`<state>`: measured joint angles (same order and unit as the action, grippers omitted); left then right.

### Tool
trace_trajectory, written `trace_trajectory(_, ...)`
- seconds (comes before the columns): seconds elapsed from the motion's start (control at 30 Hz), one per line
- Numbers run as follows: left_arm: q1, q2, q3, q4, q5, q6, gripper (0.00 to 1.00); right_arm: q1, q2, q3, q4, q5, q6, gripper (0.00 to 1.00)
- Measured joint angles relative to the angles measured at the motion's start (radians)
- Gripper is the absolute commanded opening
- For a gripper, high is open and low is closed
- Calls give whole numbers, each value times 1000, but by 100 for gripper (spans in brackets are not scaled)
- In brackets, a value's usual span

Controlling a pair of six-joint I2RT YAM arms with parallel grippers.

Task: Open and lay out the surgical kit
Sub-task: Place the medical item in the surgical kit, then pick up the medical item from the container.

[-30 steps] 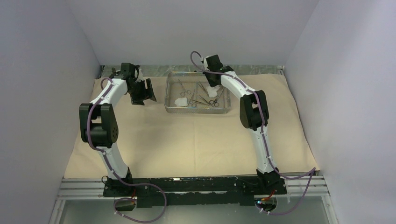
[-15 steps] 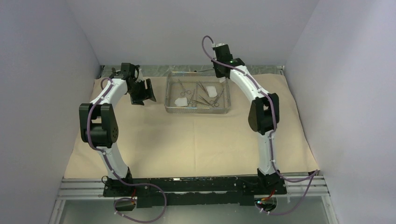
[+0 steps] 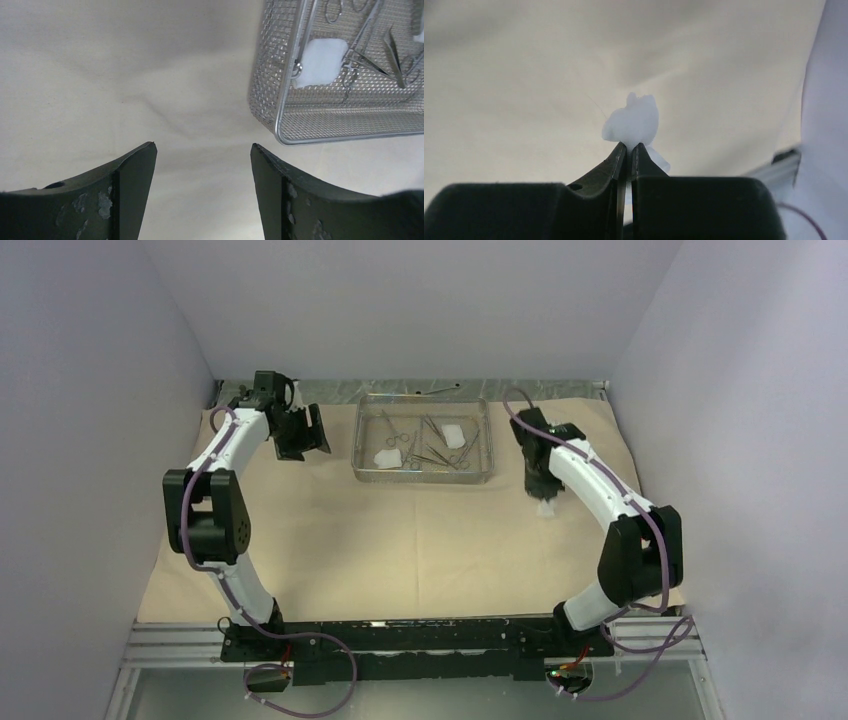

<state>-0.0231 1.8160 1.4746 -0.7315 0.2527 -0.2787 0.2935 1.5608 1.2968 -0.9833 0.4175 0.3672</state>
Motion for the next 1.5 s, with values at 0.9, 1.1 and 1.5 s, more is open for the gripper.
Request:
trace_trajectory(0.9, 0, -139, -85, -40, -69, -14, 76, 2, 159, -262, -131, -89, 130, 33)
trace_trajectory(1.1, 0, -139, -85, -54, -86, -12, 76, 2, 156, -242, -148, -127, 118, 54)
trace_trajectory(1.5, 0, -122, -22, -69, -107, -14, 76, 2, 139, 174, -155, -228, 31, 58)
